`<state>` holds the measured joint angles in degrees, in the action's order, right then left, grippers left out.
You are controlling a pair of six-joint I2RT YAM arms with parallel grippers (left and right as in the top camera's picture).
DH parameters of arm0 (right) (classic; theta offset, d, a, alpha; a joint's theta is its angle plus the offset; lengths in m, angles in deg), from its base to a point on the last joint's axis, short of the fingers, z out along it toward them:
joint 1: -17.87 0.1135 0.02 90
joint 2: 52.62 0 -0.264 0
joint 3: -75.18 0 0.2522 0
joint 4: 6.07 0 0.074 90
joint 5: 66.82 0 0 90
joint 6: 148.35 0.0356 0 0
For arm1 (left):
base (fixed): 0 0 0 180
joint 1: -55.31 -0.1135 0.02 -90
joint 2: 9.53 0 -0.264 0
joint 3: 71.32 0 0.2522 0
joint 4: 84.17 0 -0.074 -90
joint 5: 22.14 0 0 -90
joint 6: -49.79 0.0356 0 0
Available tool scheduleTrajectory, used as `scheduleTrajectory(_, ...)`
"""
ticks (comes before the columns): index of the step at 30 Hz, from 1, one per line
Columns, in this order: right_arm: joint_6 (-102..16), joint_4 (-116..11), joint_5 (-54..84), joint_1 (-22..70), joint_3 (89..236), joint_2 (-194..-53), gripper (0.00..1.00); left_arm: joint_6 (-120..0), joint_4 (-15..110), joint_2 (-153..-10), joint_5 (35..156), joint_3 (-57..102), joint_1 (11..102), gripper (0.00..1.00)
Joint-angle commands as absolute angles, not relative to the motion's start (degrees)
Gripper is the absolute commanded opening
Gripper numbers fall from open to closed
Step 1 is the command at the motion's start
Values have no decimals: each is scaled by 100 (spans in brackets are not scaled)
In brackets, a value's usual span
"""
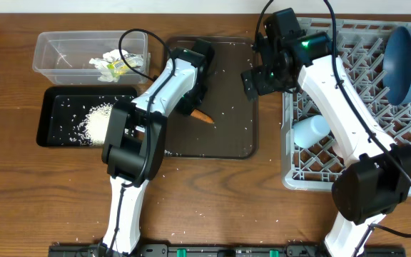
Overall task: Sort waste into correct bins and load items into the dishwasher rack
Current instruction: 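Grasp the orange carrot on the brown tray with the left gripper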
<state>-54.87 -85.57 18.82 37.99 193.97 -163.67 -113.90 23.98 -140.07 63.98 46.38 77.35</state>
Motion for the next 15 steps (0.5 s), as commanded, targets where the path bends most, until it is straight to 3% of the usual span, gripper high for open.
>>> scheduleTrajectory(1, -5417, -8565, 1868, 3767, 19397, -16397, 99, -11399, 2367, -14069, 6269, 4665, 7750, 6)
scheduleTrajectory(15, -5478, -8646, 2037, 3767, 19397, -16397, 99, -10619, 2072, -12709, 6127, 4778, 7440, 6)
